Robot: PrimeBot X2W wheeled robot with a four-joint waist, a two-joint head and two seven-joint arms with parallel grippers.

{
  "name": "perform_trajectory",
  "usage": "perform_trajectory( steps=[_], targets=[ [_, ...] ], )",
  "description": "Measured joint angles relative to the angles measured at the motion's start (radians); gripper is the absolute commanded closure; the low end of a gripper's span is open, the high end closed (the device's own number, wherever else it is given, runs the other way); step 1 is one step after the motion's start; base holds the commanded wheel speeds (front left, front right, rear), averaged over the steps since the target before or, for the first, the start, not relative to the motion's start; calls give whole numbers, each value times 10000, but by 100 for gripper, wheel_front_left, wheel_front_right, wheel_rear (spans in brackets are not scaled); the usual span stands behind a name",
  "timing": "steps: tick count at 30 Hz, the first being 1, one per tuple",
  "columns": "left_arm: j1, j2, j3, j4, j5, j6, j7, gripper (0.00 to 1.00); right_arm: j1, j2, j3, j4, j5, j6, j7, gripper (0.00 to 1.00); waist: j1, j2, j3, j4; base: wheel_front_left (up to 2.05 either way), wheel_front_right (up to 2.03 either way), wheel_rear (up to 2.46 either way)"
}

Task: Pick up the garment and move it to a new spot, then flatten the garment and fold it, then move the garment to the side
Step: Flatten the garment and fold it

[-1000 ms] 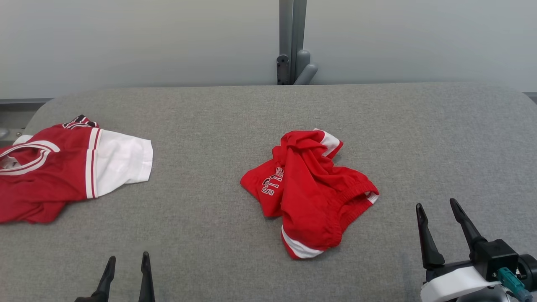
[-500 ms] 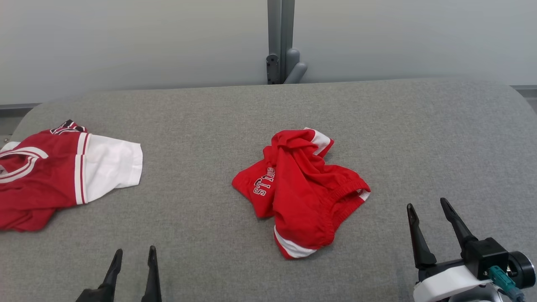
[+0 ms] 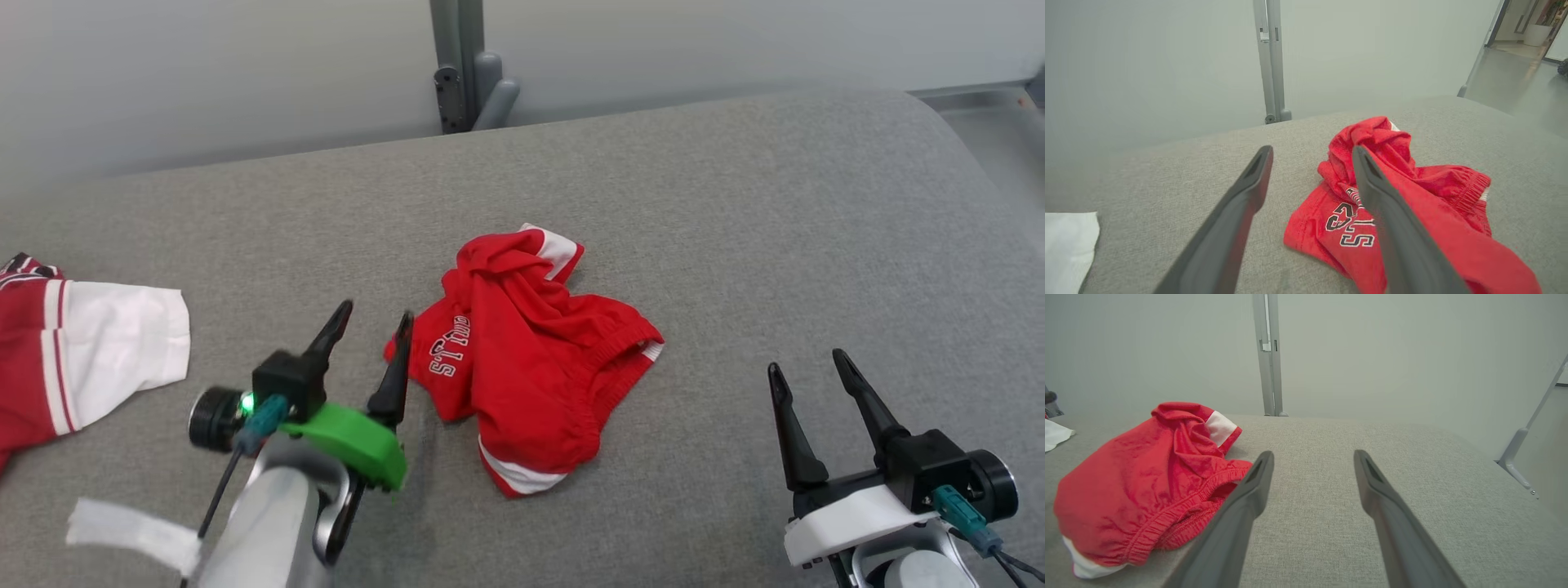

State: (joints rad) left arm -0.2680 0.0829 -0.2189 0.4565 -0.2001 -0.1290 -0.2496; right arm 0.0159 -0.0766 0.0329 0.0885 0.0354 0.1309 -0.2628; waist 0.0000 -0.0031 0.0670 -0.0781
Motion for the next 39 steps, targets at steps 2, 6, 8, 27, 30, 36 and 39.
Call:
perform_trajectory(
  steps=[2, 6, 8, 27, 30, 36, 39],
  targets=[
    [-831, 13, -477, 324, -153, -4, 242, 0, -90, 0, 40, 19, 59, 0, 0, 0, 0, 0, 136, -206, 0, 0, 0],
    [-2727, 113, -1337, 1055, -550, -4, 1022, 0, -262, 17, 150, 96, 148, 0, 0, 0, 0, 0, 464, -712, 0, 0, 0],
    [-3324, 138, -1737, 1298, -627, -4, 1404, 0, -313, 48, 221, 121, 161, 0, 0, 0, 0, 0, 578, -918, 0, 0, 0],
    [-3853, -198, -5218, 2370, -577, 324, 4000, 0, -880, 261, 384, 167, 648, 0, 0, 0, 0, 0, 1743, -2180, 0, 0, 0],
    [-4011, -259, -5413, 2761, -430, 449, 4169, 0, -880, 259, 391, 217, 803, 0, 0, 0, 0, 0, 1839, -2339, 0, 0, 0],
    [-4214, -251, -5565, 3402, -290, 577, 4079, 100, -906, 263, 420, 267, 1043, 0, 0, 0, 0, 0, 1872, -2571, 0, 0, 0],
    [-4265, -255, -5576, 3423, -357, 537, 3595, 100, -923, 265, 403, 276, 1158, 0, 0, 0, 0, 0, 1800, -2643, 0, 0, 0]
  ],
)
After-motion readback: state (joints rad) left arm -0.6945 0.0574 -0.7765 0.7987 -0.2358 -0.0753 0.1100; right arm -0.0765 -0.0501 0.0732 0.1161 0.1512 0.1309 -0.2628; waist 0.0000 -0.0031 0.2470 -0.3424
